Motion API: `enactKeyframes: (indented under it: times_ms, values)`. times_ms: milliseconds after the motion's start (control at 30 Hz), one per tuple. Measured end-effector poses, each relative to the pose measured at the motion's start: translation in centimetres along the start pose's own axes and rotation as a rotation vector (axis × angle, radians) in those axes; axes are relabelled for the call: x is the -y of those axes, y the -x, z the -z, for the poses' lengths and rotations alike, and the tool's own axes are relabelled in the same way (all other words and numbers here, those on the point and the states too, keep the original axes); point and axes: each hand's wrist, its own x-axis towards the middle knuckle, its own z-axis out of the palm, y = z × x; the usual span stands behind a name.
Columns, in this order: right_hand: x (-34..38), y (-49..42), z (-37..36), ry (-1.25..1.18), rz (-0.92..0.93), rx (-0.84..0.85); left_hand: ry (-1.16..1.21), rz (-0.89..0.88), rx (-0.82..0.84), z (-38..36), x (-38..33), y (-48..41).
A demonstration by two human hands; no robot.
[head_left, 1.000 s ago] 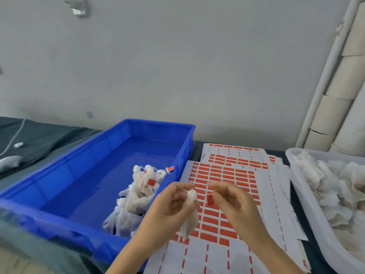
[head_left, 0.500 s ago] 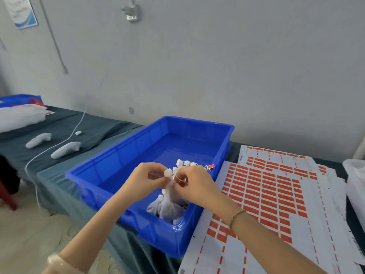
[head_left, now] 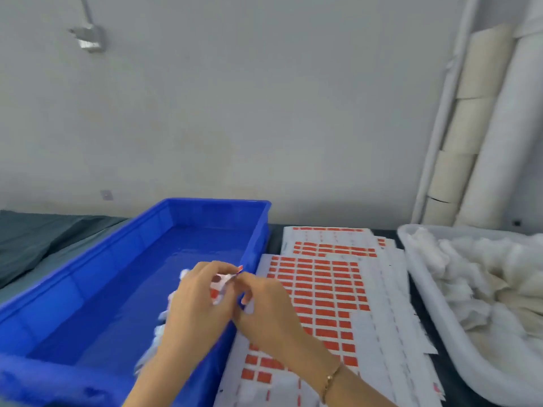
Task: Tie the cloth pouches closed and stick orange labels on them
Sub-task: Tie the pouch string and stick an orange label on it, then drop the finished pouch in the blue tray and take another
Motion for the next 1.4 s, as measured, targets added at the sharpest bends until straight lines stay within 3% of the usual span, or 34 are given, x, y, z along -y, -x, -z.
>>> enactKeyframes:
  times_ms: [167,533,667,900,1133,1267,1400]
  values:
    - [-4.7,4.3,8.4,0.018,-0.18,-0.168,0.254,-0.057,0.183,-8.7,-7.0,0.5]
    - [-13.2,13.7,24.5,0.285,-0.524,-0.212,0.513,-0.277,0.655,-24.3,-17.1,2.6]
    - [-16.2,15.6,28.2,0.386,-0.643,-0.162,0.433,-0.299,0.754,-27.9,-18.8,2.8]
    - [-20.2,17.2,30.9,0.517,-0.875,0.017,0.078,-0.457,0.997,-32.9,-21.2,2.9]
    - [-21.8,16.0,29.6,0.694,-1.021,0.121,-0.204,-0.477,1.078,-36.5,-22.0,3.6]
    - [-22.4,15.0,28.8,0.715,-1.025,0.183,-0.232,-0.447,1.108,-37.3,-21.8,4.2]
    - [-23.6,15.0,28.6,0.692,-0.995,0.133,-0.23,-0.415,1.081,-37.5,-21.6,4.0]
